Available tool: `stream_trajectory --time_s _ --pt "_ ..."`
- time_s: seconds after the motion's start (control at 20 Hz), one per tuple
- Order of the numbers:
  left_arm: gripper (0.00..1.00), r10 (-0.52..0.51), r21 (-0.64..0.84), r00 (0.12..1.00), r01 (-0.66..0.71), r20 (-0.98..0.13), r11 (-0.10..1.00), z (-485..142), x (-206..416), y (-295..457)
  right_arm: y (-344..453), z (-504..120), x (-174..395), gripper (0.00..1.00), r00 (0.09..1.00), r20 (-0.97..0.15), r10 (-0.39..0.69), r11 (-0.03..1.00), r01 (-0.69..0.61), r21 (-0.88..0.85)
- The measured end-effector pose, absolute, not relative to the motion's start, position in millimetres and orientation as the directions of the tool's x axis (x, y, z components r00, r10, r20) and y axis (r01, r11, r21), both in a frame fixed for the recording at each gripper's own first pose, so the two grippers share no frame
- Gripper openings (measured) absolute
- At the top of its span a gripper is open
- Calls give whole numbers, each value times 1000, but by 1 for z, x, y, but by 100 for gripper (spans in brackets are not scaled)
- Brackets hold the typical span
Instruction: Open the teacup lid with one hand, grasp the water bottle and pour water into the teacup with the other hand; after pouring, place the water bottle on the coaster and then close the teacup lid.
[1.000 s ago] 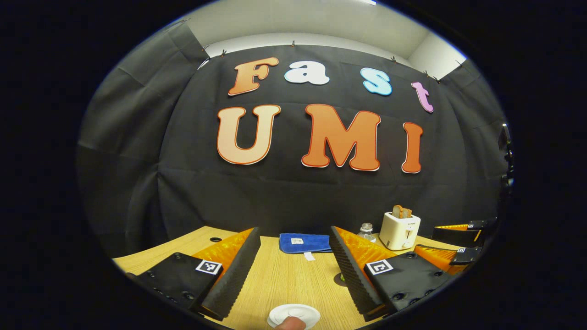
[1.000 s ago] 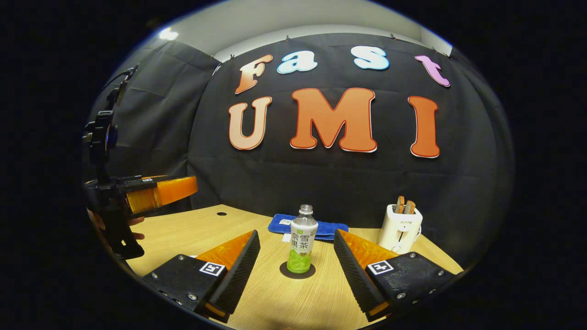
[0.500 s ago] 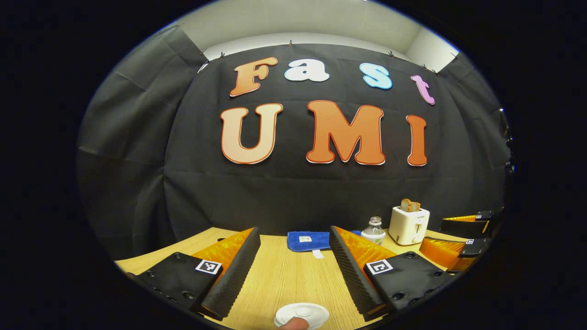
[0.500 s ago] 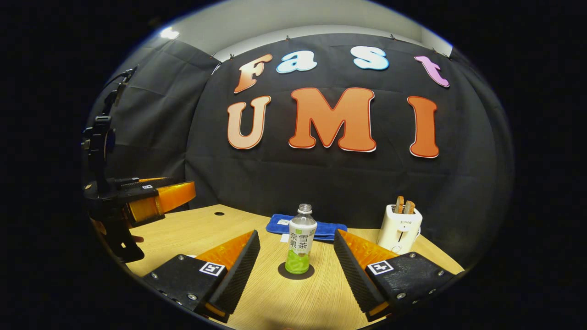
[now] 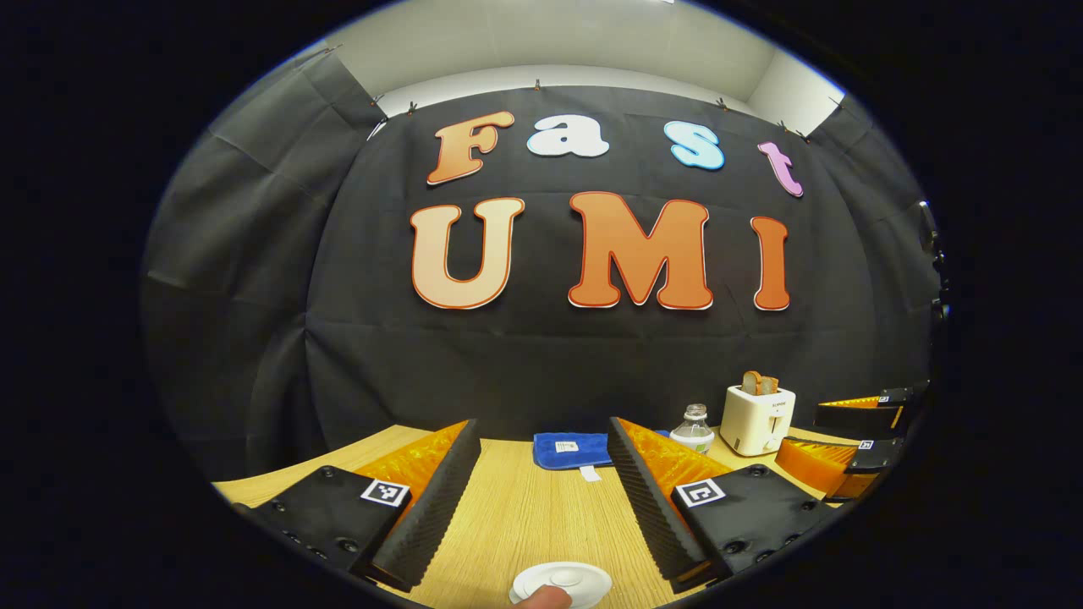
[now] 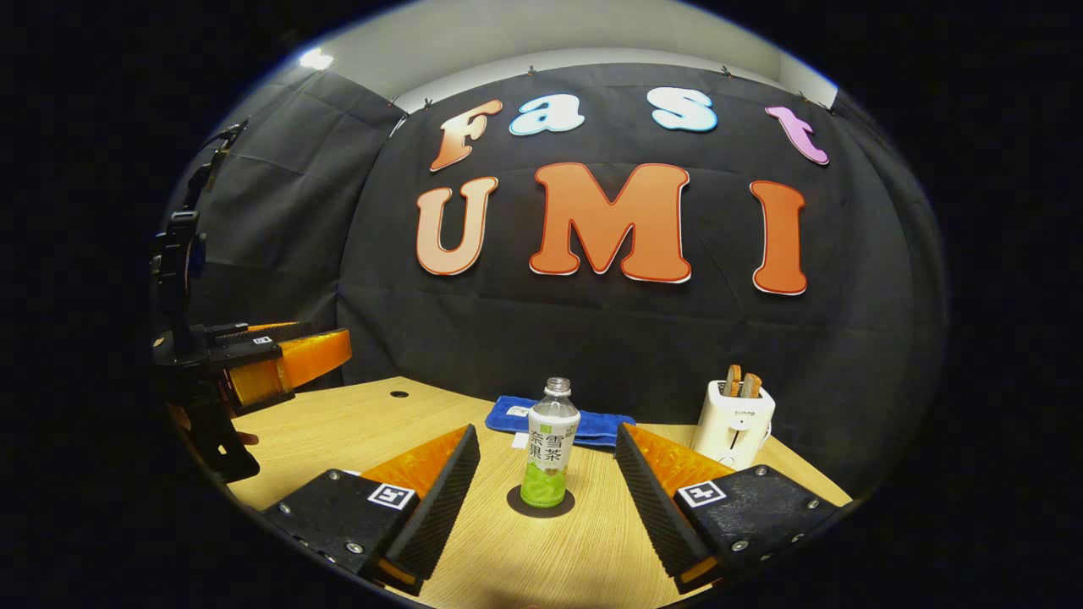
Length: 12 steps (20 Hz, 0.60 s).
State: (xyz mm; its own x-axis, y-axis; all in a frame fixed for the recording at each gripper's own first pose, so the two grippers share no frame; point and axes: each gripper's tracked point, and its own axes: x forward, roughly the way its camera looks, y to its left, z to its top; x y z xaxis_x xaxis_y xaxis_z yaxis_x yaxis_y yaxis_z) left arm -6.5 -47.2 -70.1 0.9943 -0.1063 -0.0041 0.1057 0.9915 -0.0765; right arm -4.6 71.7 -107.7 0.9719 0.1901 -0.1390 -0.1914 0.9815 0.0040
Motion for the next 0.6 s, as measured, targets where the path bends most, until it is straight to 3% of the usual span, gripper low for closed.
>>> stream_trajectory --time_s 0.6 --pt "98 -118 -88 992 121 42 989 -40 -7 -62 52 -71 -5 96 986 -85 145 988 -148 -34"
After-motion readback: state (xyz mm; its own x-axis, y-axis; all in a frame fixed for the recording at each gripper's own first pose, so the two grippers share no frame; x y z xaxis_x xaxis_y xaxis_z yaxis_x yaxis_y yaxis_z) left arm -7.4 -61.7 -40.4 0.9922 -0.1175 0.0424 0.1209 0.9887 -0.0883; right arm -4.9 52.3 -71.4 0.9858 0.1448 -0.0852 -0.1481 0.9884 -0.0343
